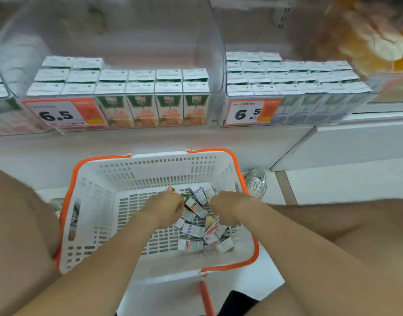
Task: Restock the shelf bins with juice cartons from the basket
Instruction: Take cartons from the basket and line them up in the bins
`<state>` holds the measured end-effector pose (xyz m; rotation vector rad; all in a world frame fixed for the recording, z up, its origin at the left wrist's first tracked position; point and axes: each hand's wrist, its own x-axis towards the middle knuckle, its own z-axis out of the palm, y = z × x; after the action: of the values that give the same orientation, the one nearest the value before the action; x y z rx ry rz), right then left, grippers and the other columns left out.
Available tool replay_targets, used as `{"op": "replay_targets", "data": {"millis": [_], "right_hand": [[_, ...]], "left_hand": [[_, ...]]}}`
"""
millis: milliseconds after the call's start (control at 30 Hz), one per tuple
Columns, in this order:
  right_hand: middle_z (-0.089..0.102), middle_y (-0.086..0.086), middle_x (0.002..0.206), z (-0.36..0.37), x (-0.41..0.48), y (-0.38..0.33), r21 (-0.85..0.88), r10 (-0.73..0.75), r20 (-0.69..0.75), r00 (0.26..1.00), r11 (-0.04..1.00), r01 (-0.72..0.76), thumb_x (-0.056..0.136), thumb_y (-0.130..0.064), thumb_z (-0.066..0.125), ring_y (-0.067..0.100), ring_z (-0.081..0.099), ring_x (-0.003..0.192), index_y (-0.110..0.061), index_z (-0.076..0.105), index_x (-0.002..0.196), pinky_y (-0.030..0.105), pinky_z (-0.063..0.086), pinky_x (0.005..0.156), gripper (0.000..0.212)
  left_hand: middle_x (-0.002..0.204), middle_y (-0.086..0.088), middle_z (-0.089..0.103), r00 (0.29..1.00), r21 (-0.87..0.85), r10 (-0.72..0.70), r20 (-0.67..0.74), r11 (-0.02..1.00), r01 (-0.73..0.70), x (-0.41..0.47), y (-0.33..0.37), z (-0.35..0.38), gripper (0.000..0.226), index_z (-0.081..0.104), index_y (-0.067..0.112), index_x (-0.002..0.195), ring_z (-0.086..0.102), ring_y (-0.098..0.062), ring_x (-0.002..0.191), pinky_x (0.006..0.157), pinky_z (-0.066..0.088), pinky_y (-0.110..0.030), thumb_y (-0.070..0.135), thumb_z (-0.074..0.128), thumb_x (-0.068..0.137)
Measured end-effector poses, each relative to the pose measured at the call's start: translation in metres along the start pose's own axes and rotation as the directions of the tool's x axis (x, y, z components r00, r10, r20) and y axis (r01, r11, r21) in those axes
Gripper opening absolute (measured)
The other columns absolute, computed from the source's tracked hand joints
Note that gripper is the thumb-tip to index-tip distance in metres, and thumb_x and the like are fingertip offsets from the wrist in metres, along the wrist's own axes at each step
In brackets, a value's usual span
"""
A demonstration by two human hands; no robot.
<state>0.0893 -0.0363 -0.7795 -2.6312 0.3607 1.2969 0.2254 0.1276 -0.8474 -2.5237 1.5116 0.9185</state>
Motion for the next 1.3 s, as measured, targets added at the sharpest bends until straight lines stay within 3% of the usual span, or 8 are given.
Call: {"op": "replay_targets", "data": {"millis": [167, 367, 567, 733, 900, 1033, 1167, 1300], "right_hand": [[0.06, 0.011, 0.132, 0.019, 0.034, 0.013, 0.176, 0.026, -0.026, 0.999, 0.984, -0.021, 0.101, -0.018, 0.063, 0.031, 0.065, 0.111, -0.011, 0.059, 0.134, 0.043, 0.057, 0.092, 0.033], [0.061, 0.006, 0.107, 0.051, 0.071, -0.003, 0.206, 0.049, 0.004, 0.999, 0.977, -0.049, 0.094, -0.03, 0.072, 0.03, 0.063, 0.097, -0.015, 0.056, 0.106, 0.04, 0.056, 0.081, 0.024], [0.065, 0.01, 0.121, 0.073, 0.089, -0.012, 0.093, 0.059, 0.11, 0.992, 0.993, -0.069, 0.09, -0.025, 0.074, 0.034, 0.067, 0.106, -0.015, 0.046, 0.14, 0.045, 0.059, 0.086, 0.059], [0.059, 0.003, 0.101, 0.054, 0.086, -0.005, 0.206, 0.029, 0.051, 0.998, 0.978, -0.039, 0.077, -0.045, 0.075, 0.025, 0.059, 0.089, -0.02, 0.056, 0.108, 0.034, 0.049, 0.07, 0.044], [0.058, 0.002, 0.082, 0.025, 0.078, -0.002, 0.61, 0.153, -0.034, 0.988, 0.786, -0.101, 0.087, -0.06, 0.059, 0.022, 0.057, 0.076, -0.018, 0.05, 0.076, 0.037, 0.048, 0.073, 0.044], [0.062, 0.006, 0.096, -0.001, 0.061, -0.005, 0.753, 0.207, -0.061, 0.977, 0.651, -0.091, 0.097, -0.071, 0.041, 0.026, 0.061, 0.089, -0.019, 0.057, 0.083, 0.039, 0.045, 0.082, 0.057], [0.044, 0.015, 0.159, -0.029, 0.028, -0.018, 0.831, 0.147, -0.048, 0.988, 0.554, -0.042, 0.098, -0.081, 0.017, 0.033, 0.045, 0.144, -0.008, 0.036, 0.159, 0.046, 0.034, 0.118, 0.097], [0.035, 0.006, 0.061, -0.048, -0.002, -0.026, 0.894, 0.042, -0.18, 0.983, 0.425, 0.145, 0.093, -0.081, 0.039, 0.032, 0.079, 0.084, 0.006, 0.036, 0.154, 0.042, 0.05, 0.077, 0.106]], "left_hand": [[0.137, -0.009, 0.055, 0.983, -0.064, -0.112, 0.143, 0.99, 0.122, 0.016, -0.011, 0.051, 0.035, 0.058, 0.018, 0.133, 0.058, -0.031, 0.117, 0.094, 0.054, -0.045, 0.016, 0.057, 0.098], [0.149, -0.013, 0.027, 0.935, -0.353, -0.305, 0.181, 0.867, 0.351, 0.032, -0.017, 0.093, 0.07, 0.031, 0.011, 0.152, 0.049, -0.039, 0.128, 0.101, 0.05, -0.049, 0.019, 0.067, 0.093], [0.149, -0.006, 0.043, 0.943, -0.381, -0.319, 0.1, 0.863, 0.332, 0.039, -0.03, 0.109, 0.074, 0.047, 0.02, 0.15, 0.054, -0.031, 0.13, 0.104, 0.049, -0.041, -0.012, 0.058, 0.084], [0.12, -0.003, 0.064, 0.939, -0.217, -0.342, 0.034, 0.914, 0.341, 0.032, -0.038, 0.101, 0.051, 0.056, 0.025, 0.13, 0.065, -0.025, 0.102, 0.075, 0.052, -0.037, -0.005, 0.06, 0.089], [0.128, -0.004, 0.052, 0.966, -0.273, -0.236, 0.106, 0.927, 0.256, 0.023, -0.055, 0.083, 0.04, 0.05, 0.02, 0.134, 0.056, -0.026, 0.115, 0.091, 0.051, -0.039, 0.016, 0.068, 0.098], [0.105, -0.005, 0.061, 0.963, -0.603, -0.213, 0.163, 0.751, 0.268, 0.003, -0.06, 0.049, 0.025, 0.049, 0.015, 0.126, 0.054, -0.014, 0.075, 0.057, 0.044, -0.023, 0.02, 0.061, 0.105], [0.11, -0.014, 0.071, 0.964, -0.868, -0.228, 0.138, 0.441, 0.229, -0.022, -0.055, 0.004, 0.023, 0.057, 0.013, 0.119, 0.064, -0.021, 0.084, 0.073, 0.051, -0.028, 0.022, 0.068, 0.101], [0.114, -0.022, 0.073, 0.977, -0.979, -0.183, 0.113, 0.147, 0.141, -0.05, -0.054, -0.049, 0.029, 0.063, -0.001, 0.114, 0.075, -0.035, 0.103, 0.091, 0.062, -0.043, 0.017, 0.075, 0.097]]}}
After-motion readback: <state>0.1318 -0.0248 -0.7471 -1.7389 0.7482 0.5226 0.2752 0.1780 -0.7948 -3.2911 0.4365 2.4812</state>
